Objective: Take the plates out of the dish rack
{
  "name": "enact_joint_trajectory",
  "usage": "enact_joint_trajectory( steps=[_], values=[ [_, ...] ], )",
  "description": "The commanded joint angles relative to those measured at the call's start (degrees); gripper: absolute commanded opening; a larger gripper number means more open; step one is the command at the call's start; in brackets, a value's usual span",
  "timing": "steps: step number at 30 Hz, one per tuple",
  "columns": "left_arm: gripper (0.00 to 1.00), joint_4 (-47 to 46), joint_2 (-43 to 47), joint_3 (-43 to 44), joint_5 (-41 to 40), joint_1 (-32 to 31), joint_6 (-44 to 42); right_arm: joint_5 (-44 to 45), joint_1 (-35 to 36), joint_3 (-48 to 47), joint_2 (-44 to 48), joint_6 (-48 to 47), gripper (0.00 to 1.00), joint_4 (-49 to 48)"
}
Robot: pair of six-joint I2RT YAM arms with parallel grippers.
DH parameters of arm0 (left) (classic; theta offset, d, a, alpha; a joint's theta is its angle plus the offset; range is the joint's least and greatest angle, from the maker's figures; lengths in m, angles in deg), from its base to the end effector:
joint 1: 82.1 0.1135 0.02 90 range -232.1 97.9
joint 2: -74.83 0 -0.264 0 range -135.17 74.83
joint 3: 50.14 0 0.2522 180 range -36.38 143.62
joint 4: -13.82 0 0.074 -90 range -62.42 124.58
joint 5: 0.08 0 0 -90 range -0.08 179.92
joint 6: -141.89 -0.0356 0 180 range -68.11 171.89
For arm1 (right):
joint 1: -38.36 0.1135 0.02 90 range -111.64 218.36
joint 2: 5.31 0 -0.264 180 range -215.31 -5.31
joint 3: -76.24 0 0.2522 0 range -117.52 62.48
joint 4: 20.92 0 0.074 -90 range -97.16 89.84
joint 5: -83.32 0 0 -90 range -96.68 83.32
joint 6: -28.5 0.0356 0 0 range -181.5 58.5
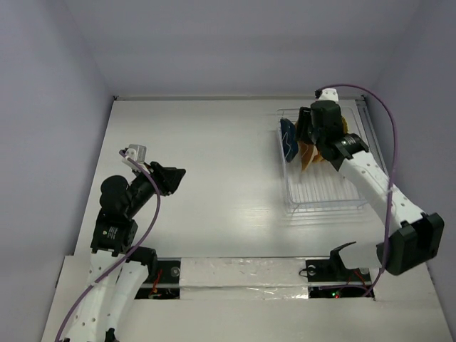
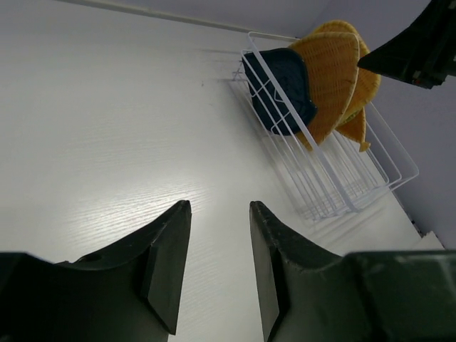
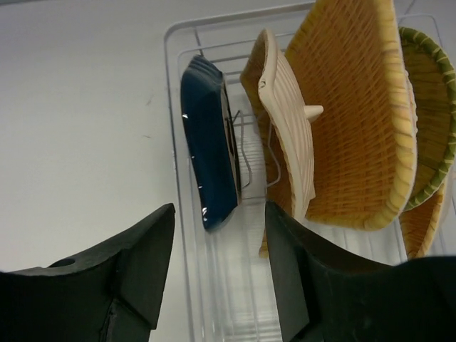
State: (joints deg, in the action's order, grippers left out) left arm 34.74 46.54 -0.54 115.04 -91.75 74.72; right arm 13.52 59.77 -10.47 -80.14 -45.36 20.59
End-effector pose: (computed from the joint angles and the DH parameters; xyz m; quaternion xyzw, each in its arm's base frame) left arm 0.1244 -0.0365 0.3310 0.0743 0.7010 -0.3408 0.6220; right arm 0.2755 0.0948 0.3671 0.0490 0.8542 0.0158 0.5175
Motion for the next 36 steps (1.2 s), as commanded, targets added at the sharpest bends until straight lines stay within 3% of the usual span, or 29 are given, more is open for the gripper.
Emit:
enact_joint_trajectory(
  steps=[1,15,23,31,36],
  values=[
    [0.37,-1.36,0.43,0.38,-1.04,-0.19,-0.07,4.93,0.12,-3.08,-3.39,-2.16,0.59,-1.46],
    [0.41,-1.62,0.96,0.11,-0.6,-0.19,0.02,11.61,1.79,-11.95,-21.58,-7.44,0.64,-3.84],
    [0.42,-1.62,1.14,0.11,-0.69,-0.19,0.02,16.61,1.79,-18.46,-29.67,-9.9,0.6,-2.7],
    [0.42,-1.53,1.57,0.02,-0.78,-0.72,0.02,21.27,3.37,-20.48,-34.5,-11.75,0.39,-2.09],
    [0.42,-1.45,2.01,0.11,-1.22,-0.72,0.11,24.34,5.22,-21.18,-34.95,-12.54,0.17,-1.56]
  ],
)
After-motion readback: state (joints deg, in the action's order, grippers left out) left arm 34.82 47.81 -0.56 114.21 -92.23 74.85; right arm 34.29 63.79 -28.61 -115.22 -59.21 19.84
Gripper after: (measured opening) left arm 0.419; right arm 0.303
